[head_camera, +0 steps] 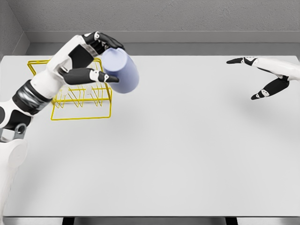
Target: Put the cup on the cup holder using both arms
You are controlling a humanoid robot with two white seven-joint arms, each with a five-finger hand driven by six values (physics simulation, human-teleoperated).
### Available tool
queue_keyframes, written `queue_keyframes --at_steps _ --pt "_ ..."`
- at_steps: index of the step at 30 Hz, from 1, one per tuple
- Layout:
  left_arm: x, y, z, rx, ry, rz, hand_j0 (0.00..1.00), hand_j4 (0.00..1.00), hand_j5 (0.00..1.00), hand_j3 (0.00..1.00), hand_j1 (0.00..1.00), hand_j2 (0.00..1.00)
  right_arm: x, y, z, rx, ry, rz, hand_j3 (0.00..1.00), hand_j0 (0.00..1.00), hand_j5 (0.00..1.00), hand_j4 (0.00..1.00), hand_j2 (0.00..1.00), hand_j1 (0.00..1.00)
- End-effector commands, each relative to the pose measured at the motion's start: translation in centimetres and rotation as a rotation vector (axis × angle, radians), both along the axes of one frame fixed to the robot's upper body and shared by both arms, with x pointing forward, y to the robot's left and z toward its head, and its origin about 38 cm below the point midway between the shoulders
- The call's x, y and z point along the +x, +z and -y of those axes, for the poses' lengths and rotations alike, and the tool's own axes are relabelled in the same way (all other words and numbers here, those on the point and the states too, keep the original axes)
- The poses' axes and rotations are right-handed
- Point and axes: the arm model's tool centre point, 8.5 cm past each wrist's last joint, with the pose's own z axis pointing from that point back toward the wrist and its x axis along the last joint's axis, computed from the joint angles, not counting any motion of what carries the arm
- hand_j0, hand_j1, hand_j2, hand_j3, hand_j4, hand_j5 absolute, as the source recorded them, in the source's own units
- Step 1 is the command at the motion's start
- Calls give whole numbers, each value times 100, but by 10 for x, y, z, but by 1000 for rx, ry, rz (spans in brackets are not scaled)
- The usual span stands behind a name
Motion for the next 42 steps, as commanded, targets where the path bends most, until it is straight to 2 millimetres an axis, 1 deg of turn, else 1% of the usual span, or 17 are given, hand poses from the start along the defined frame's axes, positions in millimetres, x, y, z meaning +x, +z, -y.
queue_keyframes --at_steps 1,11,19,27,36,39,40,42 --pt "1 3 -6 -7 13 5 50 50 50 50 50 50 0 1 1 4 -4 -1 100 100 100 100 100 100" --pt "4 12 -16 -1 38 11 49 49 49 49 49 49 -1 -2 0 1 1 -8 100 100 100 100 100 100" --pt "4 13 -22 13 47 14 49 49 49 49 49 49 0 6 2 -4 -3 8 100 100 100 100 100 100" --pt "1 19 -33 25 51 18 49 49 49 49 49 49 1 6 2 -3 -2 8 100 100 100 100 100 100" --pt "0 26 -51 34 78 25 49 49 49 49 49 49 0 6 1 -2 -1 8 100 100 100 100 100 100" --pt "0 26 -52 36 81 26 49 49 49 49 49 49 0 6 1 -2 -1 8 100 100 100 100 100 100" --pt "0 28 -56 32 92 30 49 49 49 49 49 49 0 6 1 -2 -1 8 100 100 100 100 100 100" --pt "0 28 -58 35 96 30 49 49 49 49 49 49 1 5 0 -2 1 7 100 100 100 100 100 100"
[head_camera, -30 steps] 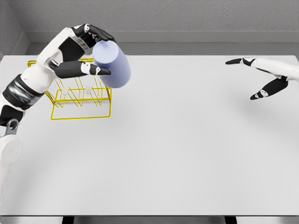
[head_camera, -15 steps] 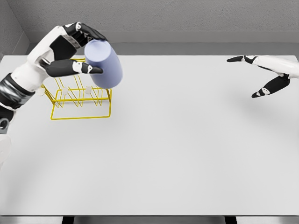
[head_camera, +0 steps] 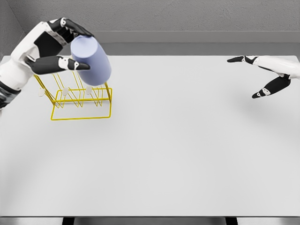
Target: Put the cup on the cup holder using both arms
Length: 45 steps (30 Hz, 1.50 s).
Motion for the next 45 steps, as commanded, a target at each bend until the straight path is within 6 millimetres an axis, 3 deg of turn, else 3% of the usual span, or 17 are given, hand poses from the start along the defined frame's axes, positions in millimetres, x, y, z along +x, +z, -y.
queue_keyframes --at_steps 1,12,45 --pt "0 2 -4 -2 5 3 49 49 49 49 49 49 0 0 0 6 -2 -2 100 100 100 100 100 100" --pt "-4 -1 -19 21 26 -17 49 49 49 49 49 49 0 0 -4 9 7 -1 100 100 100 100 100 100" --pt "-7 -30 -22 28 38 -93 50 50 50 50 50 50 0 0 -4 7 7 0 100 100 100 100 100 100"
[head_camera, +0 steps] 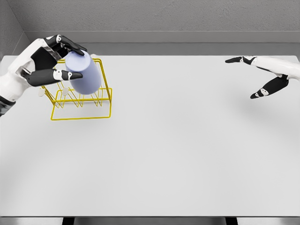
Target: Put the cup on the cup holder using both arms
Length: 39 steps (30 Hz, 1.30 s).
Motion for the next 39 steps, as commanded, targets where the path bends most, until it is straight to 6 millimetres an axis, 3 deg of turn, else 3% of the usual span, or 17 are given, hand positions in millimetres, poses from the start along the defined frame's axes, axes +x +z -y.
queue_keyframes --at_steps 1,18,19,21,26,39 --pt "0 0 0 -5 -1 -1 50 50 50 50 50 50 0 1 0 6 -3 -1 100 100 100 100 100 100" --pt "-3 -11 0 -5 1 -28 50 50 50 50 50 50 1 -1 -3 10 3 -2 100 100 100 100 100 100" --pt "-3 -12 0 -4 0 -31 51 51 51 51 51 51 1 -1 -3 10 3 -2 100 100 100 100 100 100" --pt "-3 -12 0 -6 0 -31 69 69 69 69 69 69 1 -1 -3 10 3 -2 100 100 100 100 100 100" --pt "-4 -12 0 -7 -2 -30 94 94 94 94 94 94 1 -1 -3 11 3 -3 100 100 100 100 100 100" --pt "-4 -13 0 -8 -3 -34 100 100 100 100 100 100 1 -1 -2 10 2 -2 100 100 100 100 100 100"
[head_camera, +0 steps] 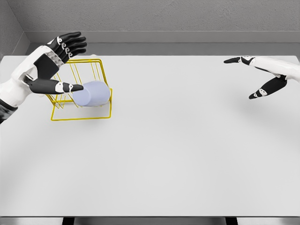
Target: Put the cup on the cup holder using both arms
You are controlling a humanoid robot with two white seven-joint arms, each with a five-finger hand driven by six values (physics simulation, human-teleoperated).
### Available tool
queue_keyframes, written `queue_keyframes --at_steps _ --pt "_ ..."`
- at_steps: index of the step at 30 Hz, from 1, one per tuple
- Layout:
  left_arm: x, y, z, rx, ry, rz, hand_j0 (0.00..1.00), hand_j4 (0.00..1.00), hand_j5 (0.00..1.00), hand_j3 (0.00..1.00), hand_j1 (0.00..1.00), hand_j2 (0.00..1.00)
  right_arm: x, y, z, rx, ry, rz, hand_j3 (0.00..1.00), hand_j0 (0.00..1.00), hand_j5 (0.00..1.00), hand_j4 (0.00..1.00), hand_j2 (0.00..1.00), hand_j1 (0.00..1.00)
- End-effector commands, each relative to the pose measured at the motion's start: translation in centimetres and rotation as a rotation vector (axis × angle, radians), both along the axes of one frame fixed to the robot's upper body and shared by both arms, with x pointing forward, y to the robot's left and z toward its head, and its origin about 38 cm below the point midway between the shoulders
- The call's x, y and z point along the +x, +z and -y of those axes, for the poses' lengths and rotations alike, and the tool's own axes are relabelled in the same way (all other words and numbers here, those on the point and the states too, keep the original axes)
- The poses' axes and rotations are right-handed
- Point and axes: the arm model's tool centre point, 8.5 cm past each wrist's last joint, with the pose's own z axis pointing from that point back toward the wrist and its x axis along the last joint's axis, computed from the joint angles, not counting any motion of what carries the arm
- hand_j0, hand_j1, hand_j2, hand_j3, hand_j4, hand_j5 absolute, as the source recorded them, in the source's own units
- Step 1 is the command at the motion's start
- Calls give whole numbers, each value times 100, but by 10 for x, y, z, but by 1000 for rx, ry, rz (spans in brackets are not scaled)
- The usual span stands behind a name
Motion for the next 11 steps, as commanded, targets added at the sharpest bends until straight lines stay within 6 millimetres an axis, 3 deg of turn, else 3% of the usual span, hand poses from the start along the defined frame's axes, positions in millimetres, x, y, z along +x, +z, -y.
queue_keyframes --at_steps 1,11 --pt "-1 1 1 -9 -7 1 100 100 100 100 100 100 0 1 1 5 -3 -1 100 100 100 100 100 100" --pt "-8 -13 2 -28 -17 -44 100 100 100 100 100 100 0 1 1 6 -5 -2 100 100 100 100 100 100"
